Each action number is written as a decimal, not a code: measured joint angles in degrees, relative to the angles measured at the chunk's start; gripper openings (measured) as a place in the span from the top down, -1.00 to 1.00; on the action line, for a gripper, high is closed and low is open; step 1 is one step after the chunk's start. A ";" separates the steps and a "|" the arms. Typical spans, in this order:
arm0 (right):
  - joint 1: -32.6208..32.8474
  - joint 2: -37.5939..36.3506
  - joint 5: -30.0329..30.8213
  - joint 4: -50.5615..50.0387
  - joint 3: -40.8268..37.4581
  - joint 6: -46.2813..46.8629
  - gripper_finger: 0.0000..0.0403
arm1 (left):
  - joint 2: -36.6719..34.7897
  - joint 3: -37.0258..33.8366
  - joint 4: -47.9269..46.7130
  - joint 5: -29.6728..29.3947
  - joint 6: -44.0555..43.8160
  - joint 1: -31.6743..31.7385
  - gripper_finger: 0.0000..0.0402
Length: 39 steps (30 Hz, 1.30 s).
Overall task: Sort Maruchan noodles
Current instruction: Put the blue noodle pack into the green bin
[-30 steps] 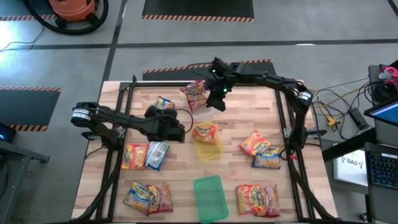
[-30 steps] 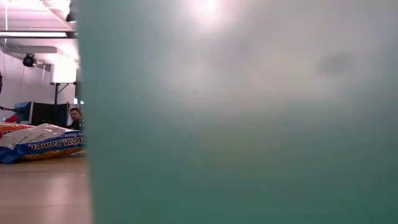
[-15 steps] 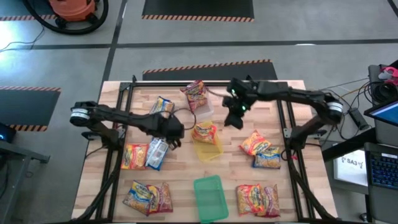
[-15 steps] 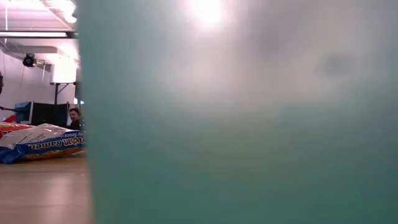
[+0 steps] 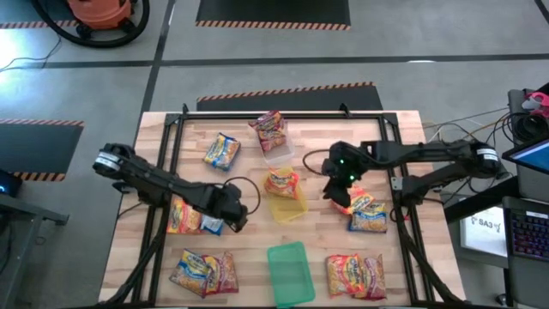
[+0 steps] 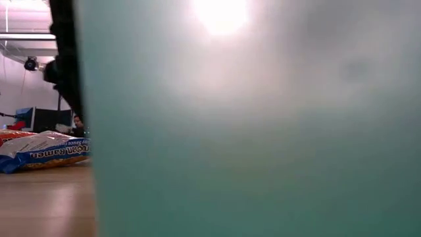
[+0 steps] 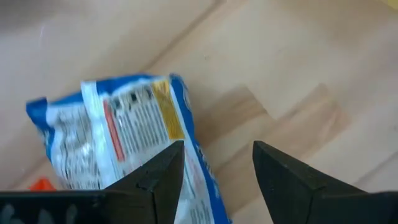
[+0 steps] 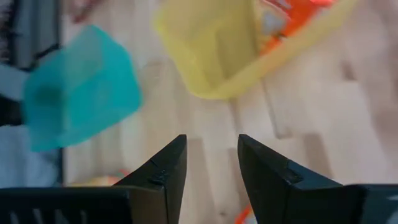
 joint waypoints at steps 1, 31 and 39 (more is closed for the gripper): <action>0.69 -0.61 2.07 -0.15 -0.66 0.84 0.32 | 0.04 0.00 -0.32 -0.02 -1.10 -0.49 0.13; 7.22 -6.06 18.34 0.40 -6.62 7.20 0.25 | 10.32 0.02 -4.26 -5.21 -5.31 -1.48 0.93; 7.22 -6.06 18.32 0.43 -6.62 7.31 0.27 | 10.15 3.23 -4.18 -4.99 -0.43 -1.48 0.99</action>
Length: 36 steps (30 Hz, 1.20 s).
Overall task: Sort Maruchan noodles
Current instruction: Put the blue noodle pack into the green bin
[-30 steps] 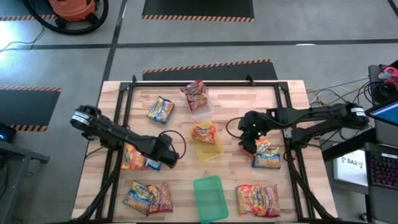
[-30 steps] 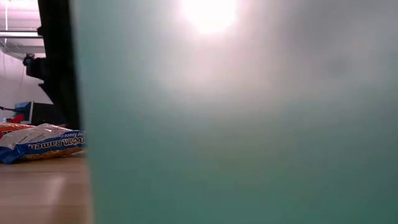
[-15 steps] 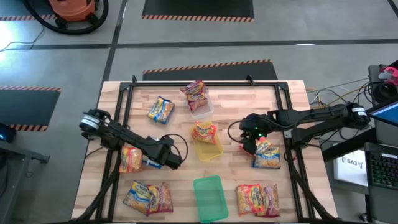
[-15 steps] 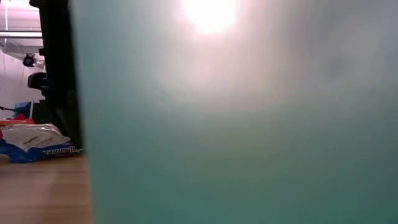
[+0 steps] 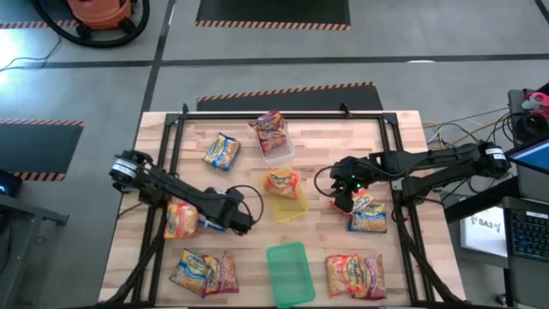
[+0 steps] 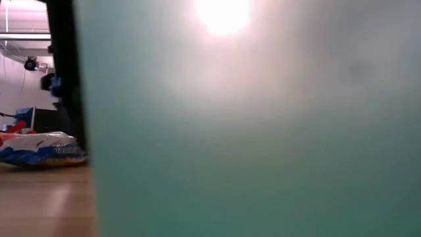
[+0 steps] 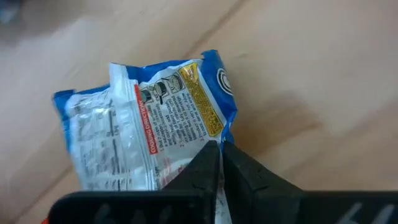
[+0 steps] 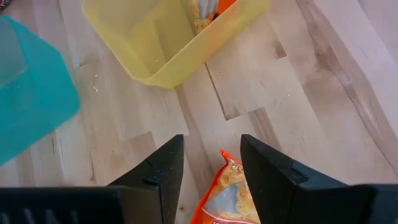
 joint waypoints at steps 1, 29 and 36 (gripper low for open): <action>0.00 0.00 0.01 -0.01 0.00 0.00 0.27 | -0.15 1.15 -0.05 0.00 1.16 0.00 1.00; 0.00 0.04 -0.05 -1.19 -0.11 -0.04 0.21 | -2.89 8.07 -10.62 8.47 3.58 -3.53 0.63; 0.00 0.04 -0.07 -1.17 -0.13 -0.02 0.20 | -2.89 7.06 -7.04 6.54 4.73 -3.93 0.17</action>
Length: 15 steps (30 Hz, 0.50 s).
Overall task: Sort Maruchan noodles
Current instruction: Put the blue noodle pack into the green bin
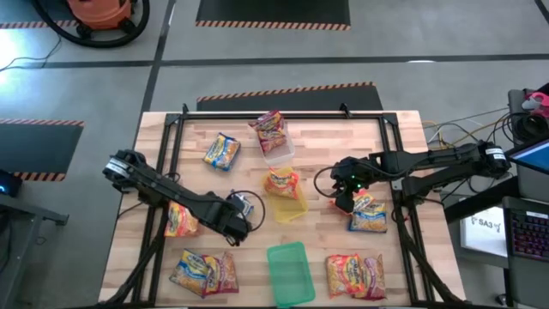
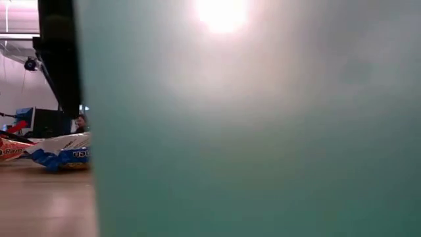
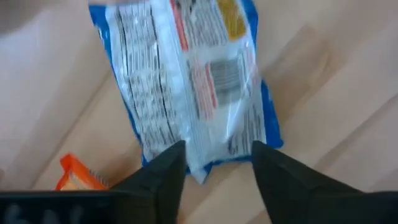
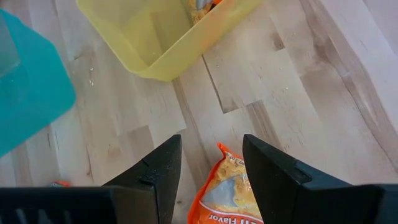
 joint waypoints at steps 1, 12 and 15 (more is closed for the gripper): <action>0.00 0.00 0.00 0.03 0.00 0.00 0.20 | 0.00 -0.25 0.08 -0.64 0.20 0.00 0.10; 0.00 0.00 0.00 0.07 -0.07 0.00 0.20 | 0.87 -5.92 7.91 -5.60 -3.31 0.36 -0.30; 0.00 0.00 0.00 0.09 -0.07 0.00 0.20 | 1.08 -7.60 8.95 -6.20 -4.26 0.80 -0.31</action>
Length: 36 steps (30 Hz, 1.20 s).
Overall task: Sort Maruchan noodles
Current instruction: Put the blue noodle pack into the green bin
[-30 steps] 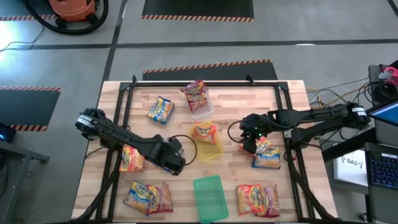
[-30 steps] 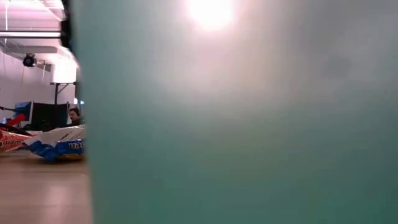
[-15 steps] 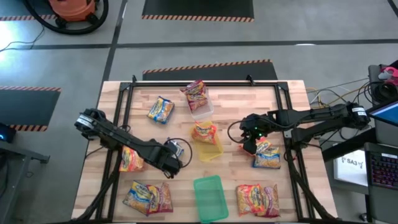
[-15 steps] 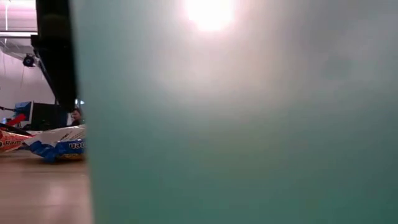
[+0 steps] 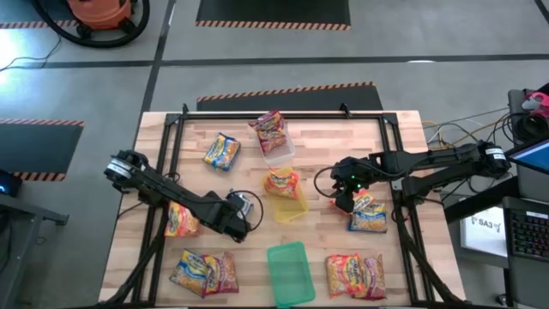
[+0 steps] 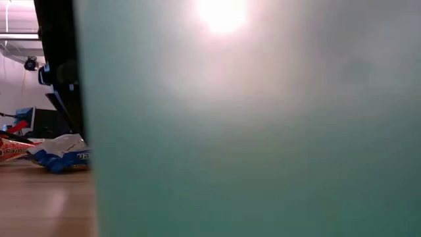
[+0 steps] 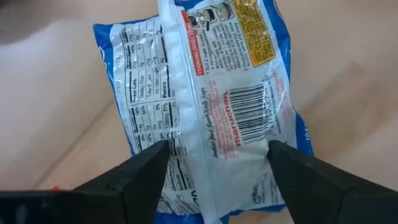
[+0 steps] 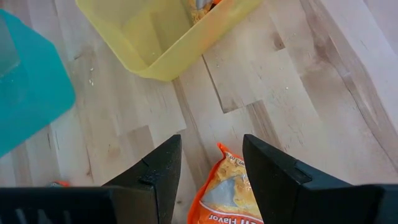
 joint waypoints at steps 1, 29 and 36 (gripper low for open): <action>0.02 0.00 -0.02 0.00 0.00 0.00 0.20 | 0.04 -0.54 -0.03 -0.33 -0.71 0.10 -0.31; 0.02 0.00 -0.02 0.44 -0.02 0.48 0.20 | 0.67 3.29 12.06 7.68 8.67 -0.57 0.04; 0.02 0.00 -0.02 0.42 -0.02 0.48 0.20 | 0.45 11.94 -4.64 3.05 9.25 -1.35 0.04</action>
